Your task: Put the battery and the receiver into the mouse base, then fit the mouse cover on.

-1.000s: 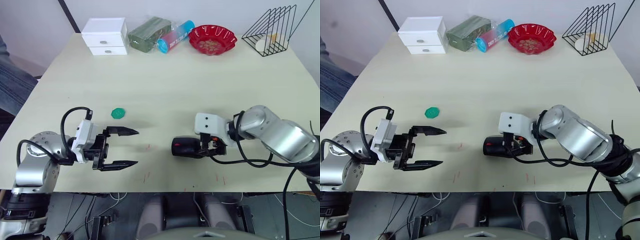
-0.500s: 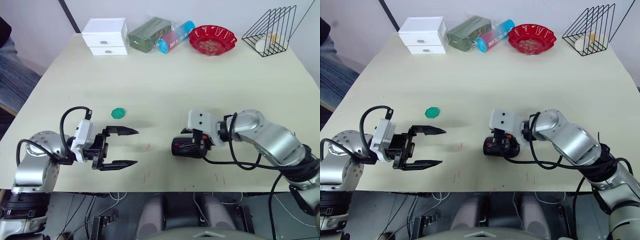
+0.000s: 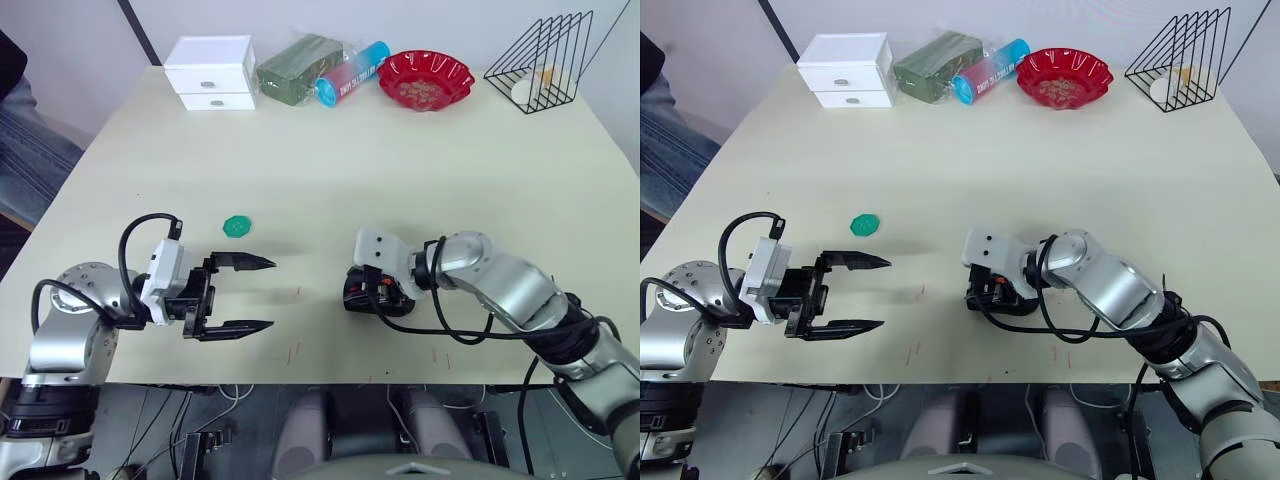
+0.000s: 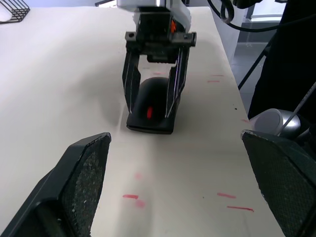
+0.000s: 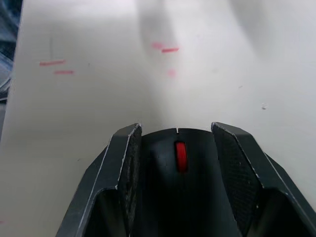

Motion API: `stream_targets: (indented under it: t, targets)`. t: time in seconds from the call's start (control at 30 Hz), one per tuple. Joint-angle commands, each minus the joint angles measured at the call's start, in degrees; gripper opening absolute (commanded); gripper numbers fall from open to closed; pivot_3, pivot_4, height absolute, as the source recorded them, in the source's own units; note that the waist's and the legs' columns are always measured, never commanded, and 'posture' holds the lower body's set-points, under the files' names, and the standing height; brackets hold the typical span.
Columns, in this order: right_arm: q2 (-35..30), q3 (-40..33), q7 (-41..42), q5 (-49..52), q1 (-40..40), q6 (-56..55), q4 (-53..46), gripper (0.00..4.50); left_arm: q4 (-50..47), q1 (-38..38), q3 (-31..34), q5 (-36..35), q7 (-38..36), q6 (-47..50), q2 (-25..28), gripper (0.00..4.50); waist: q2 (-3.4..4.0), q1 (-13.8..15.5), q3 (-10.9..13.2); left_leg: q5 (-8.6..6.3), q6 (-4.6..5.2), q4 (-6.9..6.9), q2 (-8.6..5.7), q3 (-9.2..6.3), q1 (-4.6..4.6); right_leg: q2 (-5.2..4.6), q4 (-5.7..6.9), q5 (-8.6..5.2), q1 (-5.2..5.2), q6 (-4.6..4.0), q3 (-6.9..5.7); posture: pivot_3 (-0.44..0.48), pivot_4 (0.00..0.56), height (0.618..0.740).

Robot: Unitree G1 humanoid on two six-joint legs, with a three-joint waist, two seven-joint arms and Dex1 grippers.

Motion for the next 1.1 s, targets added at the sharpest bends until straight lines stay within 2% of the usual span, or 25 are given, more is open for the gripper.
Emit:
stream_targets:
  t: [0.03,0.23,0.4,0.6,0.83,0.97,1.1]
  targets:
    - [-0.30,1.12,0.22,-1.78,-1.30,-0.23,0.49,2.36,-0.35,-0.15,0.93,-0.23,-0.79,-0.60,0.85,4.50,0.00,0.02,0.00,0.00,-0.01,0.00,0.00,0.00,0.00,0.00,0.00,0.00,0.00,0.00,0.00,0.000,0.150,0.740]
    - [-2.36,5.35,1.98,-2.85,-1.68,5.01,2.36,2.36,-0.15,-0.60,0.68,-0.05,-0.57,-0.53,0.80,4.50,0.00,0.11,-0.01,0.01,-0.02,0.00,0.00,-0.03,0.03,0.00,0.01,0.00,0.03,0.00,-0.02,0.000,0.150,0.740]
    - [-2.28,4.95,1.36,-3.60,-1.14,4.12,3.10,2.36,0.05,-0.73,0.62,0.06,-0.45,-0.58,0.73,4.50,-0.06,0.39,-0.05,0.02,-0.03,0.02,-0.05,-0.11,0.03,-0.03,-0.03,0.00,0.11,0.00,-0.09,0.000,0.150,0.740]
    - [0.63,-2.69,1.72,-0.27,0.78,-2.23,0.97,2.36,-0.13,-0.64,0.67,0.02,-0.40,-0.56,0.58,4.50,-0.06,0.22,-0.05,0.04,-0.07,0.02,-0.04,-0.19,0.02,-0.01,0.00,0.00,0.11,0.00,-0.14,0.000,0.150,0.740]
    - [0.64,-8.77,3.08,3.46,3.04,-4.52,-1.24,2.36,-0.22,-0.86,0.46,0.09,-0.48,-0.49,0.46,4.50,-0.06,0.04,-0.04,0.05,-0.08,0.01,-0.03,-0.19,0.00,0.00,0.00,0.00,0.09,-0.01,-0.13,0.000,0.150,0.740]
    - [1.91,-16.37,5.25,8.98,7.45,-9.91,-1.92,2.36,0.37,-1.87,-0.05,0.19,-0.82,-0.49,0.35,4.50,-0.06,0.23,-0.04,0.05,-0.08,0.01,-0.03,-0.20,-0.01,0.01,-0.01,0.00,0.09,-0.01,-0.14,0.000,0.150,0.740]
    - [-0.46,-20.27,7.87,11.01,12.83,-14.60,-2.65,2.36,0.83,-2.36,-0.29,0.28,-1.20,-0.58,0.31,4.50,-0.06,0.20,-0.05,0.05,-0.08,0.01,-0.04,-0.19,-0.01,-0.01,-0.03,0.00,0.12,0.00,-0.13,0.000,0.150,0.740]
